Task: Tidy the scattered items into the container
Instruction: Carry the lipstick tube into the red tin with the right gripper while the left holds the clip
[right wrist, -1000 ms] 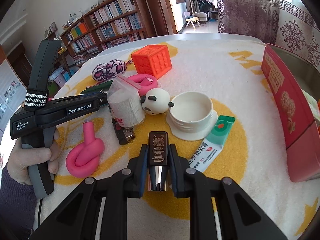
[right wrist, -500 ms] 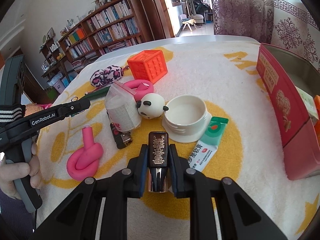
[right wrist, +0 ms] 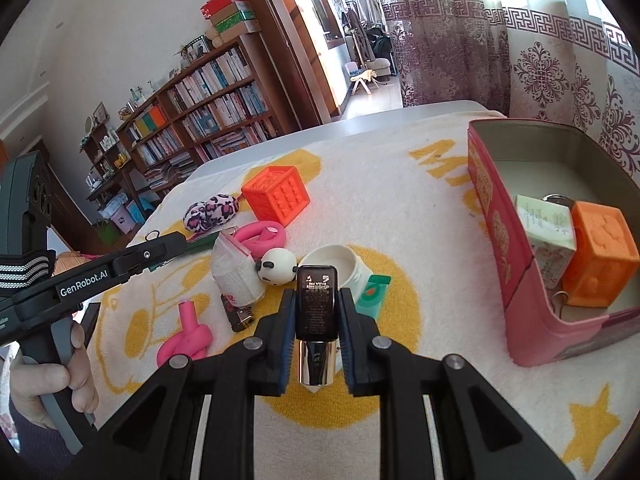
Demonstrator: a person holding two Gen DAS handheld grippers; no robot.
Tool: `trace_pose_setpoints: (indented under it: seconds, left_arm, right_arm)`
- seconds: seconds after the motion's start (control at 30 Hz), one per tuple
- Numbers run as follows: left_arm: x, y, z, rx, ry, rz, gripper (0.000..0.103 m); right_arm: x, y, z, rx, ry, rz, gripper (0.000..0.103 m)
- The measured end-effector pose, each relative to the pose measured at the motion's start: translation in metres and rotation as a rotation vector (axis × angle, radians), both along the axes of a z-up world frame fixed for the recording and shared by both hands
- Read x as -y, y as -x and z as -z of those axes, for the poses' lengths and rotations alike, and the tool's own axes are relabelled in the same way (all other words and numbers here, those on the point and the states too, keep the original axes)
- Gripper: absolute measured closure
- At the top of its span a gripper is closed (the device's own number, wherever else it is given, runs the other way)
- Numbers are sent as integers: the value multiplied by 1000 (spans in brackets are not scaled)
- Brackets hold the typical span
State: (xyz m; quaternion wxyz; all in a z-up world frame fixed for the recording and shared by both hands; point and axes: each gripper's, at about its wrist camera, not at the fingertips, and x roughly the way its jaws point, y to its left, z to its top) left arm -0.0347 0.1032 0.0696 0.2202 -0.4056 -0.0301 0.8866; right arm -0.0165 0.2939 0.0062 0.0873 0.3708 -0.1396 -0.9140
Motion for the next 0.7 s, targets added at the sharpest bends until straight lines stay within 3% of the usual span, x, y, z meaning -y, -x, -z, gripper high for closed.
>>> trace_pose_setpoints:
  seconds: [0.27,0.5,0.7]
  left_arm:
    - [-54,-10,-11,-19,-12,99,86]
    - [-91,-19,-17,-23,-30,165,86]
    - [-113,-23,-19,-23,-28,206,86]
  right_arm:
    - [-70,-23,-27,-69,-17,164,81]
    - [-127,-38,-24,-32,-15,276,81]
    - [-147,-33,-17,9,-58,292,81]
